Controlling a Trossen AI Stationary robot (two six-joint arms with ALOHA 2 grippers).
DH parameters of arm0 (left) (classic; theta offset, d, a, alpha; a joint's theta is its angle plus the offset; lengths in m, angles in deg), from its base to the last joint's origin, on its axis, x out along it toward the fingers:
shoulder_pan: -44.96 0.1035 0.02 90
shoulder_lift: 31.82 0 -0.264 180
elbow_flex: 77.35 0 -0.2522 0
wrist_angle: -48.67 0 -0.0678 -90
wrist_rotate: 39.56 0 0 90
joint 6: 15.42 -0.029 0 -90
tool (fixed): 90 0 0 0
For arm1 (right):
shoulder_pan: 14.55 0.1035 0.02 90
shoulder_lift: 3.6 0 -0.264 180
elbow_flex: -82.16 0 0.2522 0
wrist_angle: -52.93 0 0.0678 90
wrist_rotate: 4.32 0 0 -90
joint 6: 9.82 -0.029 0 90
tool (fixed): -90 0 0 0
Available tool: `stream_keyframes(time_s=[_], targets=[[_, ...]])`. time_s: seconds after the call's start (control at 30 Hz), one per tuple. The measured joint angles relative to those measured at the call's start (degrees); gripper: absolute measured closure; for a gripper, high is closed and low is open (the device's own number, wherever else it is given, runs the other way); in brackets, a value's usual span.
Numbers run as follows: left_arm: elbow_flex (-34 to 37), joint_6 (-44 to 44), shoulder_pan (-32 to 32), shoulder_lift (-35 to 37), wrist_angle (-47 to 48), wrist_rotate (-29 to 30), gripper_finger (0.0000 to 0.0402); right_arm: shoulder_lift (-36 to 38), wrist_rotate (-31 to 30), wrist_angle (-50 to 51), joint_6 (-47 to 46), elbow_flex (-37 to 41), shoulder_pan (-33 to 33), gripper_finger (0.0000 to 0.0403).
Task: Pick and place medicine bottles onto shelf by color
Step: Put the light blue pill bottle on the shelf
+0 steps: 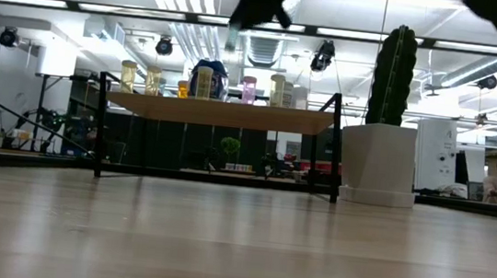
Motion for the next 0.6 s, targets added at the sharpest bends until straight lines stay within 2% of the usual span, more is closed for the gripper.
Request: stream_keyframes(time_s=[0.23,0.4,0.47,0.6], targets=[[0.00,-1.52,0.00,0.77,0.00,2.08,0.0169,-6.65,0.04,-0.04,1.00,0.02,-2.91,0.0295],[0.02,-1.63,0.00,0.70,0.00,3.34,0.0169,-8.37,1.05,-0.01,2.88,0.04,-4.31,0.0295],[0.05,-1.64,0.01,0.63,0.02,3.55,0.0169,-8.31,5.76,0.37,8.35,0.04,-5.29,0.0294],[0.09,-1.64,0.00,0.73,0.02,3.55,0.0168,-7.52,17.98,0.73,10.41,0.04,-9.33,0.0297]])
